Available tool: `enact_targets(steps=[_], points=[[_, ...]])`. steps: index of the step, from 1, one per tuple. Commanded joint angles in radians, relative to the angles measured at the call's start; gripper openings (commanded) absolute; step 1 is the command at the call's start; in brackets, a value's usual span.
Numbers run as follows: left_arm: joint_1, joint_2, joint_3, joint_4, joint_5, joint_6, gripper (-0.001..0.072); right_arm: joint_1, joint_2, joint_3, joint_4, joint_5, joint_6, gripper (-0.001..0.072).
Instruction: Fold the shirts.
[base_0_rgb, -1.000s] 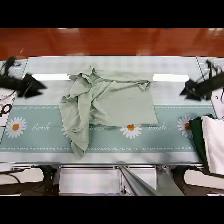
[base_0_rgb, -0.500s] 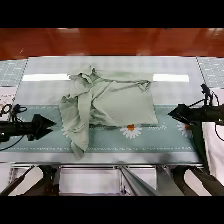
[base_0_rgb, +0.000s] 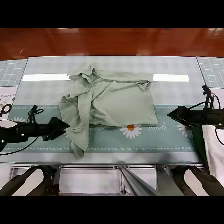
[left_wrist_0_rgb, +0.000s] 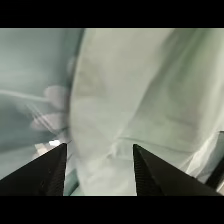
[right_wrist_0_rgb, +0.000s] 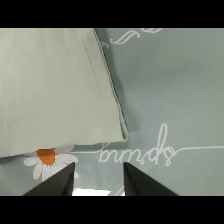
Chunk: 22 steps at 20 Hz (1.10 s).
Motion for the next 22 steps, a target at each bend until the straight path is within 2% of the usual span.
enact_targets(steps=[1,3,4,6,9,12,15,22], points=[[-0.121,-0.030,-0.003,-0.062,0.141,-0.014,0.0506,0.000,0.003,-0.001,0.000,-0.019,-0.001,0.0368],[-0.134,-0.066,0.003,-0.064,0.150,-0.013,0.0506,0.000,0.003,-0.001,0.001,-0.018,-0.001,0.0368],[-0.133,-0.080,0.008,-0.064,0.146,-0.014,0.0469,0.000,0.003,-0.001,-0.002,-0.011,-0.001,0.0368],[-0.133,-0.093,0.023,-0.064,0.136,-0.008,0.0026,0.000,0.003,-0.001,-0.026,-0.008,0.008,0.0368],[-0.132,-0.092,0.056,-0.064,0.122,-0.003,0.0023,-0.001,-0.020,-0.001,-0.226,-0.009,0.120,0.0367],[-0.132,-0.092,0.079,-0.064,0.117,-0.003,0.0023,0.000,-0.095,-0.001,-0.225,0.047,0.092,0.0368],[-0.132,-0.093,0.081,-0.064,0.117,-0.003,0.0023,0.000,-0.192,-0.001,-0.137,0.023,0.043,0.0368],[-0.133,-0.093,0.081,-0.064,0.118,-0.003,0.0023,0.011,-0.468,0.002,0.279,-0.013,-0.183,0.0366]])
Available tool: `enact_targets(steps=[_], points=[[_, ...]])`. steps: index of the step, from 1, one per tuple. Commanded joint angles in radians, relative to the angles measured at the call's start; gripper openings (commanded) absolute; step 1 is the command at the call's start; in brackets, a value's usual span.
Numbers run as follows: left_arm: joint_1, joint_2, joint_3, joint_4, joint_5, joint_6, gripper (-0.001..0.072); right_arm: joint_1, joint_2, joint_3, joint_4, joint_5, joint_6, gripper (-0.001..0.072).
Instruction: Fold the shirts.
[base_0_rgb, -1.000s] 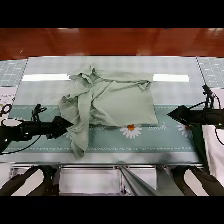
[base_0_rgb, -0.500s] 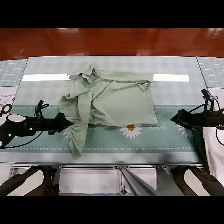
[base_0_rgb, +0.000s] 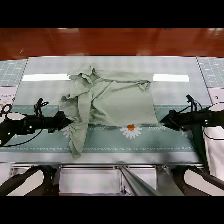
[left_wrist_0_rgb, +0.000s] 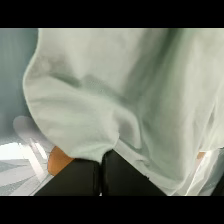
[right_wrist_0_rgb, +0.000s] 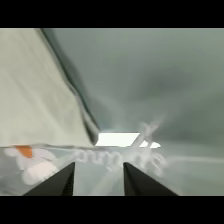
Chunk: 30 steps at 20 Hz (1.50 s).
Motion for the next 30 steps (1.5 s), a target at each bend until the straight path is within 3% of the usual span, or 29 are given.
enact_targets(steps=[1,6,8,10,12,15,21,25,30], points=[[-0.001,0.000,0.001,-0.001,0.003,0.000,0.0023,0.027,-0.134,0.013,0.179,-0.020,-0.098,0.0366],[-0.001,0.000,0.001,-0.001,0.003,0.000,0.0023,0.183,-0.242,0.135,0.196,-0.097,-0.071,0.0347],[-0.001,0.000,0.002,-0.001,-0.004,0.001,0.0023,0.228,-0.244,0.207,0.195,-0.085,-0.099,0.0026],[0.006,0.000,0.034,-0.001,-0.041,0.049,0.0022,0.249,-0.244,0.317,0.156,0.052,-0.137,0.0023],[0.020,0.011,0.155,-0.001,-0.121,0.049,0.0022,0.251,-0.225,0.464,0.098,0.178,-0.105,0.0022],[0.031,0.055,0.471,-0.004,-0.192,0.021,0.0022,0.249,-0.136,0.784,-0.066,0.202,0.036,0.0022],[0.031,0.080,1.276,0.005,-0.193,-0.046,0.0021,0.249,-0.006,1.550,-0.319,0.213,0.200,0.0022],[0.031,0.122,1.612,0.126,-0.198,-0.114,0.0021,0.249,0.183,1.582,-0.364,0.190,0.200,0.0022],[0.031,0.319,1.656,0.366,-0.198,-0.150,0.0021,0.249,0.388,1.582,-0.498,0.197,0.197,0.0022]])
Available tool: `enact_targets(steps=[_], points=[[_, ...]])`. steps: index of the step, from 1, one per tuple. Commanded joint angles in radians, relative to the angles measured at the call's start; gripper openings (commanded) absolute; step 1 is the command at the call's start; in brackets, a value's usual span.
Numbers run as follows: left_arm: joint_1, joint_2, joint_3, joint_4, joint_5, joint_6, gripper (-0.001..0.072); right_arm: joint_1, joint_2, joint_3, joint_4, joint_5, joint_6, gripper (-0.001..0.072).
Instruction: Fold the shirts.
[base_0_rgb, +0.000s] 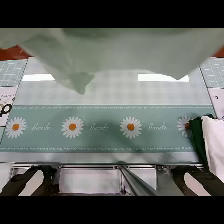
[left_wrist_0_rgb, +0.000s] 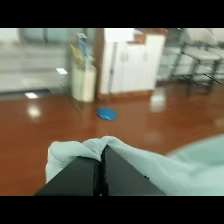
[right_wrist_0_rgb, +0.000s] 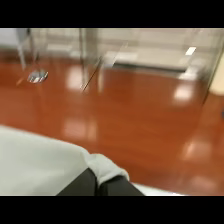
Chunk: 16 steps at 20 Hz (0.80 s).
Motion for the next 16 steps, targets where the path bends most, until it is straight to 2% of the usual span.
enact_targets(steps=[1,3,8,11,13,16], points=[[0.001,0.138,0.059,0.217,-0.005,-0.055,0.0021,0.001,0.140,0.018,-0.123,0.015,0.007,0.0022],[-0.005,0.213,0.058,0.317,-0.041,-0.061,0.0021,0.001,0.192,0.018,-0.150,0.060,0.019,0.0023],[-0.109,0.367,-0.040,0.501,-0.163,-0.142,0.0022,0.001,0.261,-0.032,-0.148,0.223,0.073,0.0022],[-0.121,0.406,-0.174,0.517,-0.293,-0.215,0.0022,0.001,0.288,-0.178,-0.118,0.279,0.094,0.0022],[-0.121,0.400,-0.296,0.518,-0.312,-0.225,0.0022,0.001,0.284,-0.303,-0.081,0.268,0.092,0.0022],[-0.122,0.354,-0.538,0.499,-0.235,-0.240,0.0022,0.001,0.254,-0.539,-0.052,0.163,0.075,0.0022]])
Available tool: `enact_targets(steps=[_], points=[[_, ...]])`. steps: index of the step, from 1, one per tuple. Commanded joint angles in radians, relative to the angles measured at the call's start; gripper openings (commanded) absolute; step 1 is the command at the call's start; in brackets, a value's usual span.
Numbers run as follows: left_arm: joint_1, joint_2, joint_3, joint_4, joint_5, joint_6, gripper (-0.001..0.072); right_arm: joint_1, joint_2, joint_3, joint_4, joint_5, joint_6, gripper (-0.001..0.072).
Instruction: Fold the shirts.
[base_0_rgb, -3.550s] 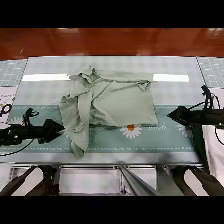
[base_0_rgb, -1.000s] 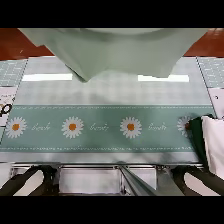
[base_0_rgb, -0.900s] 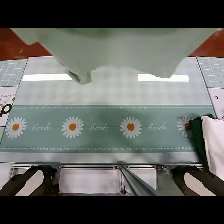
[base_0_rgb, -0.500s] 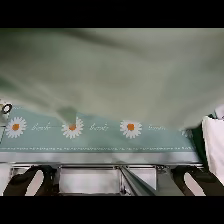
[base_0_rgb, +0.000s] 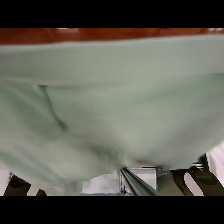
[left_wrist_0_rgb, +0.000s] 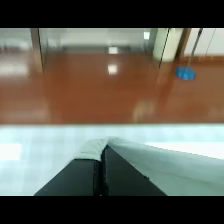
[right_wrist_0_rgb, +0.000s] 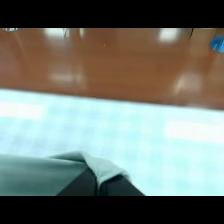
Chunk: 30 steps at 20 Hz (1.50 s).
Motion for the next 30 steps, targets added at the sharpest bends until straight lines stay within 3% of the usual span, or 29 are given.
enact_targets(steps=[1,6,9,11,14,18,23,25,30], points=[[-0.005,-0.051,-0.281,-0.011,0.076,-0.021,0.0022,0.001,-0.040,-0.259,0.052,-0.097,-0.026,0.0022],[-0.007,-0.366,-0.587,-0.114,0.444,-0.016,0.0022,0.001,-0.371,-0.433,0.083,-0.255,-0.115,0.0022],[-0.024,-0.670,-0.547,-0.151,0.621,-0.016,0.0022,0.001,-0.623,-0.428,0.142,-0.412,-0.146,0.0022],[-0.032,-0.864,-0.451,-0.151,0.664,-0.016,0.0022,0.001,-0.784,-0.383,0.186,-0.506,-0.156,0.0022],[-0.032,-1.100,-0.254,-0.166,0.624,-0.024,0.0022,0.001,-0.995,-0.242,0.251,-0.567,-0.159,0.0022],[-0.039,-1.273,-0.074,-0.215,0.518,-0.023,0.0022,0.001,-1.175,-0.059,0.274,-0.514,-0.144,0.0022],[-0.037,-1.264,-0.053,-0.220,0.395,-0.009,0.0022,-0.002,-1.202,-0.032,0.275,-0.445,-0.147,0.0023],[-0.028,-1.237,-0.054,-0.199,0.292,0.052,0.0022,-0.011,-1.188,-0.029,0.272,-0.367,-0.171,0.0023],[0.006,-1.188,-0.076,-0.146,0.048,0.103,0.0022,-0.025,-1.181,-0.029,0.212,-0.129,-0.186,0.0023]])
